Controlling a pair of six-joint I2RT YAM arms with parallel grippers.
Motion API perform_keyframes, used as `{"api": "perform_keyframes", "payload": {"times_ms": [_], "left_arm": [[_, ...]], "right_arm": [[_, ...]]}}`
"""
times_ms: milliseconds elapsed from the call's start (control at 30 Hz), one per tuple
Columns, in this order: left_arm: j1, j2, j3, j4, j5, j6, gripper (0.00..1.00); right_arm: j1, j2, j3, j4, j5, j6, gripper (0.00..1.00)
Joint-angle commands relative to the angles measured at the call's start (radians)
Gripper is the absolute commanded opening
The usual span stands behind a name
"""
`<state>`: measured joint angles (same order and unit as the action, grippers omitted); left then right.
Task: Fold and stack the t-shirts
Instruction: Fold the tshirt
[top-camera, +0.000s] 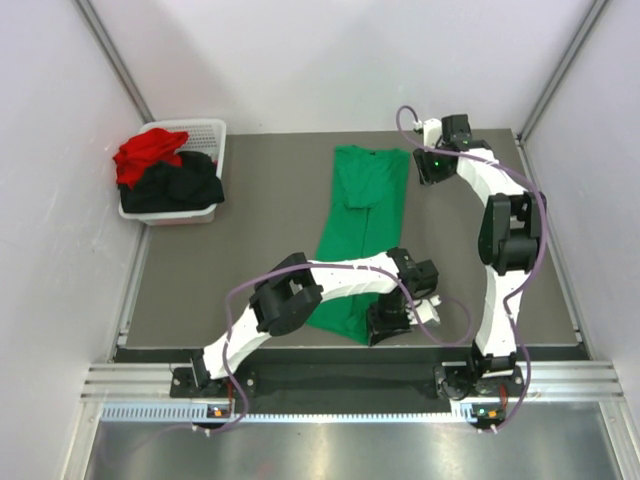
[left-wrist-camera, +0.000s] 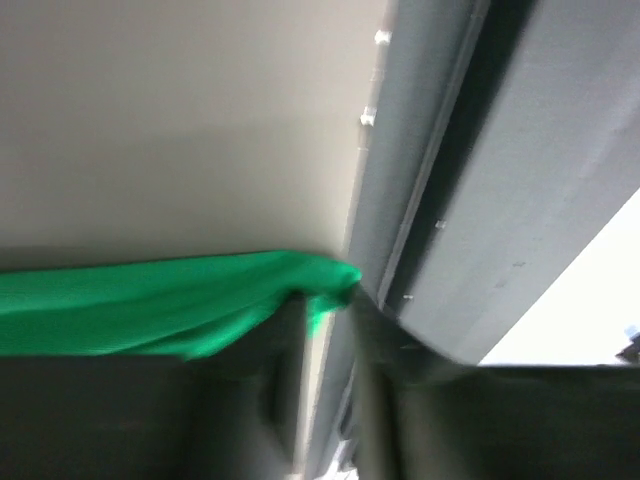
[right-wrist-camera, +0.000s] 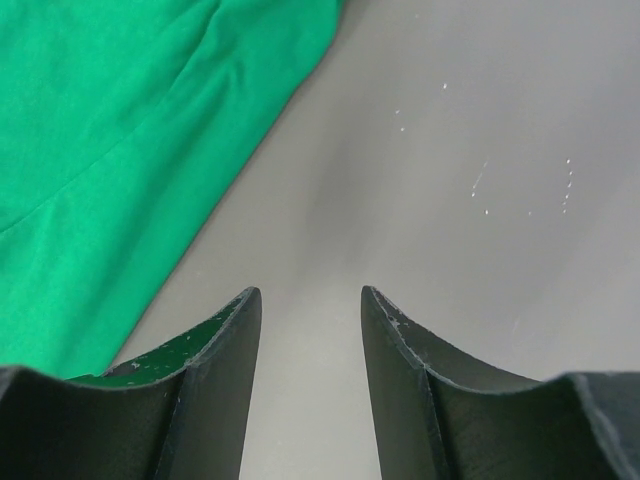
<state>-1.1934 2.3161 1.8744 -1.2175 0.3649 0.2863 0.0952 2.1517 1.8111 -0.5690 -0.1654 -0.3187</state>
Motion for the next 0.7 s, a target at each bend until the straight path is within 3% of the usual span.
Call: {"api": "perform_keyframes", "payload": {"times_ms": [0,33,100,667], "left_arm": [[-0.006,0.098,0.026,0.081,-0.043,0.013,0.23],[-0.009,0.109,0.034,0.081,-0.046,0.014,0.08],[-0.012,0.137,0.049,0.081,-0.047,0.013,0.0],[-0.084,0.235,0.333,0.053,-0.001,0.031,0.0]], "right_arm": [[-0.008,-0.088,-0.004,0.035,-0.023,-0.011,0.46],[-0.011,-0.089,-0.003,0.037,-0.022,-0.014,0.46],[-0.014,-0.09,0.001,0.037,-0.019,-0.014,0.46],[-0.049,-0.118,0.042,0.006,-0.01,-0.043,0.46]]}}
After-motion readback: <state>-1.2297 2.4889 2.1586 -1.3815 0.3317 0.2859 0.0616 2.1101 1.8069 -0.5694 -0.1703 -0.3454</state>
